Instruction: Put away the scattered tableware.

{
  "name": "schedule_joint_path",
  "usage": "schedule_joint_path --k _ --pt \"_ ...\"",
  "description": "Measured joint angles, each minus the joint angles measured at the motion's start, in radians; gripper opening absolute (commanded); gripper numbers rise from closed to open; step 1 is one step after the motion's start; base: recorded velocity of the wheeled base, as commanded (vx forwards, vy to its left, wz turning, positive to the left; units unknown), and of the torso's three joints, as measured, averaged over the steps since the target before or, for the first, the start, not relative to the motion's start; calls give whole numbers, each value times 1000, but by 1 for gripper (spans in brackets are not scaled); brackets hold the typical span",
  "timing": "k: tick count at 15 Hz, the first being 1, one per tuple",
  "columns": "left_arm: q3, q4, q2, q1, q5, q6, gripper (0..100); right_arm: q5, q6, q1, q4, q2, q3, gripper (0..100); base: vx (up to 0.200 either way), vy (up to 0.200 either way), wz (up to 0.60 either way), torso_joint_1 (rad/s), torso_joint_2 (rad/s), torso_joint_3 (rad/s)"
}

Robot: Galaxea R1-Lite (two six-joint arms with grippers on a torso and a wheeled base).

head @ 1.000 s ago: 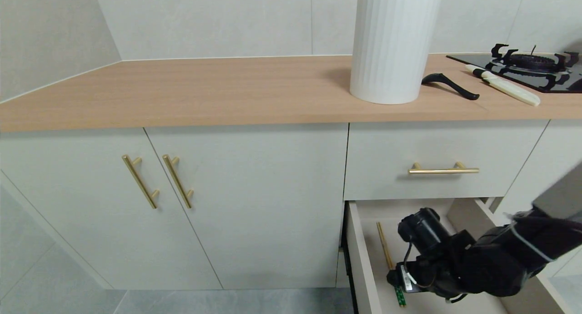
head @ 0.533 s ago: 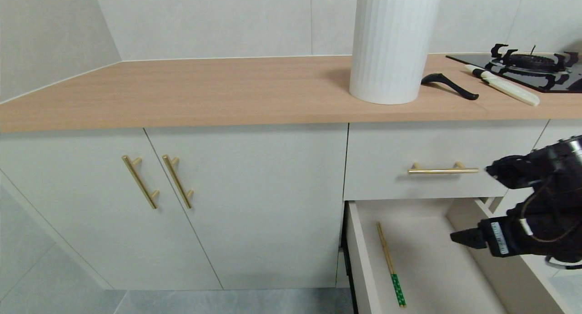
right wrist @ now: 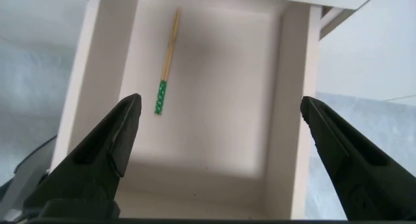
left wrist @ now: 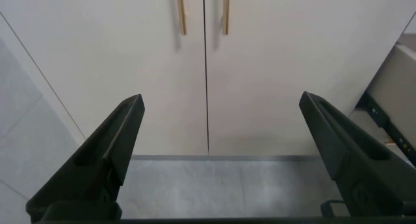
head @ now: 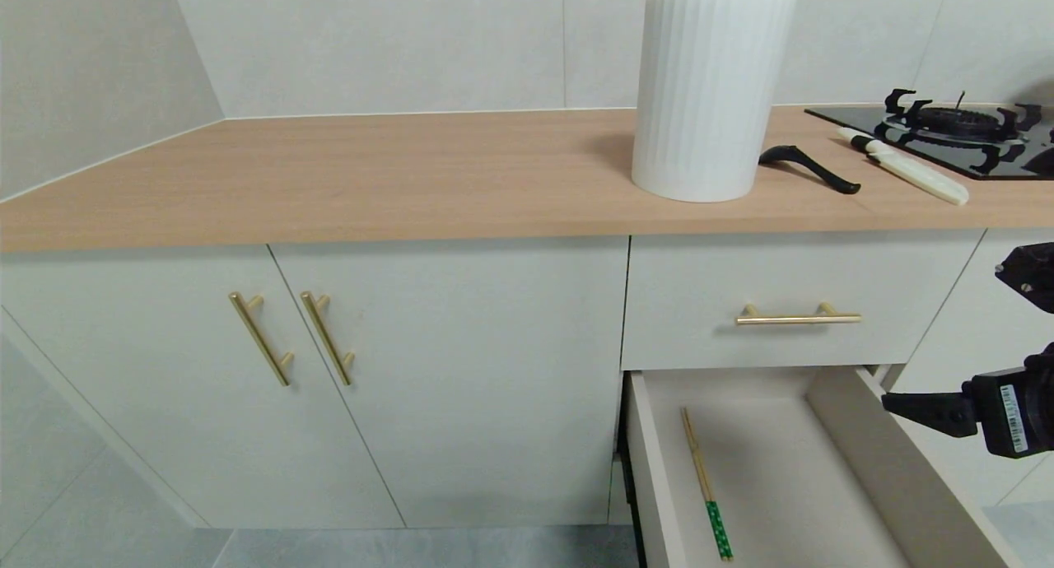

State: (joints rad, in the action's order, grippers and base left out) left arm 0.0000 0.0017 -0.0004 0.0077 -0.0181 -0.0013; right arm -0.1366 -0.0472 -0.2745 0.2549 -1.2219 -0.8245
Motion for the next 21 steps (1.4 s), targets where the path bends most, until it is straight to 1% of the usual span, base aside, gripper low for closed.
schedule_joint_path --k 5,16,18,20,21 --pt "0 0 0 0 0 0 100 0 7 0 -2 2 9 100 0 0 0 122 -469 -309" --pt "0 0 0 0 0 0 100 0 16 0 -4 -5 15 100 0 0 0 187 -484 -298" --pt "0 0 0 0 0 0 100 0 21 0 -39 -21 14 100 0 0 0 102 -232 -129" --pt "0 0 0 0 0 0 100 0 28 4 -100 -58 7 100 0 0 0 32 -73 -49" --pt "0 0 0 0 0 0 100 5 44 20 -142 -92 -12 100 0 0 0 0 0 0"
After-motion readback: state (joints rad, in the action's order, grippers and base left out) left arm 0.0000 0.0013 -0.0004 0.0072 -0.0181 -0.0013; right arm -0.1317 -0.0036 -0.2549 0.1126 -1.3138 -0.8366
